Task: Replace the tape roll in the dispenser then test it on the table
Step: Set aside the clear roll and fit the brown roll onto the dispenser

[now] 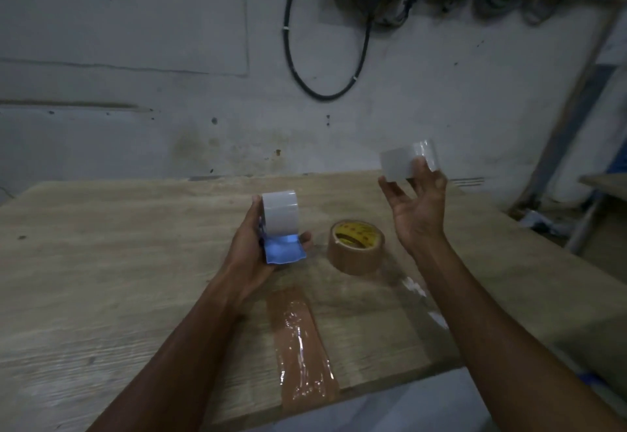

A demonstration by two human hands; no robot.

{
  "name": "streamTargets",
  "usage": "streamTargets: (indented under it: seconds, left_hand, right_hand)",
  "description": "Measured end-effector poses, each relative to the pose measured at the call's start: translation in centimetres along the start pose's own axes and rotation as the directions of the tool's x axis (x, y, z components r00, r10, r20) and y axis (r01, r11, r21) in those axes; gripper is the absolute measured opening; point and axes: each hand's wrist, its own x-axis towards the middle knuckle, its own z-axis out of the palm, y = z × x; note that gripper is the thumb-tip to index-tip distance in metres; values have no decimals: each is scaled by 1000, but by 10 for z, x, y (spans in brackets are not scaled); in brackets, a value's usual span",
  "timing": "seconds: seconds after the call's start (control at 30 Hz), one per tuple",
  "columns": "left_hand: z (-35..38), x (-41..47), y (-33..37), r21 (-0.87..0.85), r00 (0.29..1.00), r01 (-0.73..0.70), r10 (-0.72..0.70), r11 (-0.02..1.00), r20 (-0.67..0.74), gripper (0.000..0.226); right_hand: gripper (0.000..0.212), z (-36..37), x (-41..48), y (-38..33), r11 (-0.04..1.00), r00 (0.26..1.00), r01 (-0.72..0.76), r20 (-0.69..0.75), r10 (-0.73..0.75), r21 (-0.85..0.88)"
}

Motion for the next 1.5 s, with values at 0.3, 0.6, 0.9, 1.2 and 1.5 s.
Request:
streamTargets:
  seconds: [0.3, 0.6, 0.9, 1.2, 1.5]
  left_hand:
    - [-2, 2, -7, -23, 998, 64, -64, 998, 17, 62]
    - [0, 0, -1, -65, 999, 46, -44, 997, 27, 52]
    - [5, -11, 1, -14, 996, 41, -42, 999, -83, 49]
    - [4, -9, 2, -2, 994, 41, -41, 999, -100, 64]
    - [2, -6, 1, -34, 998, 28, -29, 999, -56, 69]
  right_hand:
    - [56, -77, 42, 2, 960, 964, 120, -200, -173, -254]
    - [78, -83, 48, 2, 708, 905, 215, -135, -403, -673]
    - [83, -90, 47, 8, 175, 900, 114, 27, -434, -978]
    - [79, -95, 47, 9, 30, 944, 11, 0, -330, -999]
    - [74, -95, 46, 10, -159, 962, -55, -10, -271, -986]
